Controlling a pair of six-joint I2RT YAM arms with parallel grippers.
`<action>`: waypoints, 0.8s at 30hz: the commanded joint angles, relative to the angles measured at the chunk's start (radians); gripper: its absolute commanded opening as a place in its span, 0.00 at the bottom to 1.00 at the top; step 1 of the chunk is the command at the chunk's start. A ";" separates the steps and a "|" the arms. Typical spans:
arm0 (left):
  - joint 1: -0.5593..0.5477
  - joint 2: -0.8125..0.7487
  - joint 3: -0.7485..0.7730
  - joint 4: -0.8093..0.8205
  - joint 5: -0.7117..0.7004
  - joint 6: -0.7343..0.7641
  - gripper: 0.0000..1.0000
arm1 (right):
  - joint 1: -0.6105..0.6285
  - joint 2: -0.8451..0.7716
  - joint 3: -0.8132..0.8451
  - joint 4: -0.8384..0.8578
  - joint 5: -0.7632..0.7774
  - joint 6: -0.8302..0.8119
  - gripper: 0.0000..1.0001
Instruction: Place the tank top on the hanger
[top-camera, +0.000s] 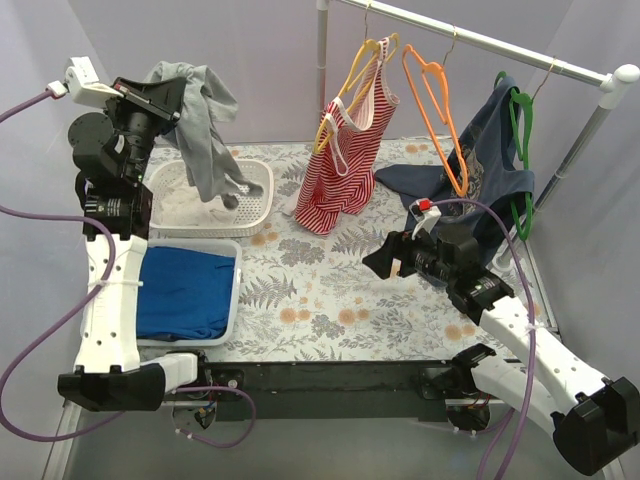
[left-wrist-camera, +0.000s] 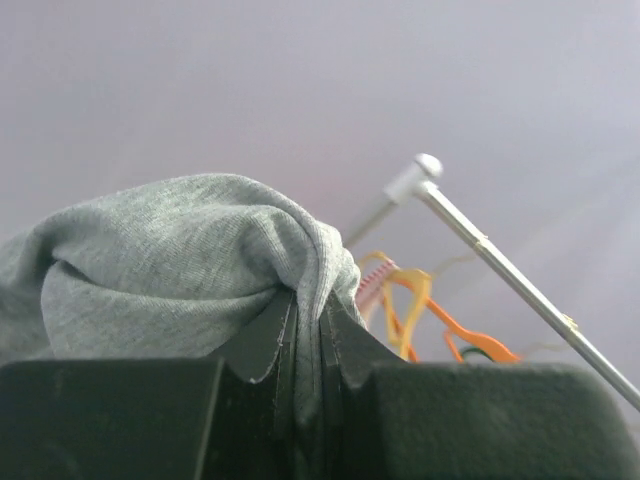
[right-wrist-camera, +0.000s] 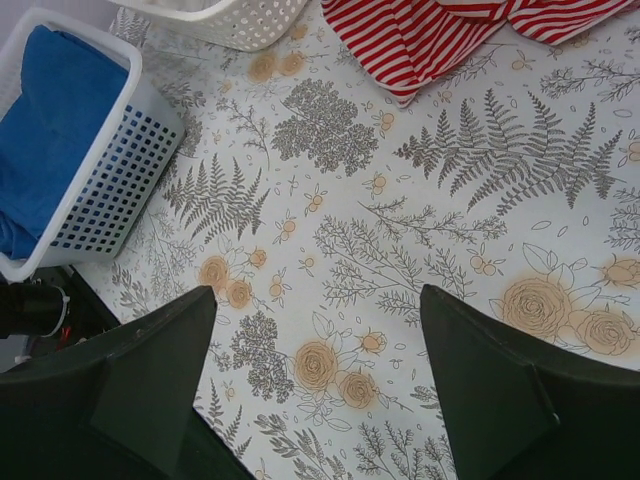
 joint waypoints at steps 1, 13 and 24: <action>-0.012 -0.038 0.035 0.038 0.217 -0.049 0.00 | 0.006 -0.009 0.073 0.013 0.033 -0.027 0.91; -0.470 -0.118 -0.271 0.002 -0.001 -0.030 0.00 | 0.007 -0.104 0.022 -0.015 0.049 -0.007 0.91; -0.739 0.161 -0.456 0.125 -0.021 -0.004 0.00 | 0.007 -0.225 -0.108 -0.059 0.088 0.055 0.89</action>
